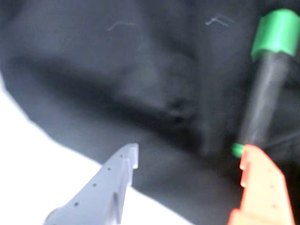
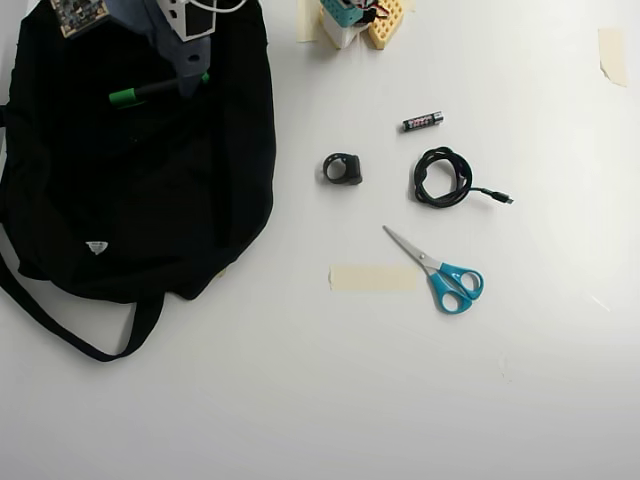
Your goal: Put the green marker into the black bag
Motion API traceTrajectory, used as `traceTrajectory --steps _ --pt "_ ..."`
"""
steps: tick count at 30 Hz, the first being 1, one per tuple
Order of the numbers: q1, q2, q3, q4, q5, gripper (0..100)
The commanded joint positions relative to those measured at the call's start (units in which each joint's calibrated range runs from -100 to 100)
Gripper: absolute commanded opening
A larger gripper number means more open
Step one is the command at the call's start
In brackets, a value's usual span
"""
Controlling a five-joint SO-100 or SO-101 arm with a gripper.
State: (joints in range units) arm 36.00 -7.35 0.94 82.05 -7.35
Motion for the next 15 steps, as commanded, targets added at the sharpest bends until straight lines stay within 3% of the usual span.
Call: traceTrajectory --steps 1,3,5,8,15 --pt "-10.50 -6.35 -1.66 0.63 -1.93 27" --pt "-19.55 -6.43 -1.66 0.38 -2.14 11" --pt "-26.13 -6.51 -2.56 0.20 -2.14 2" --pt "-31.52 -9.33 -2.20 0.20 -4.55 2" --pt "-33.68 -20.12 4.18 0.98 -3.82 2"
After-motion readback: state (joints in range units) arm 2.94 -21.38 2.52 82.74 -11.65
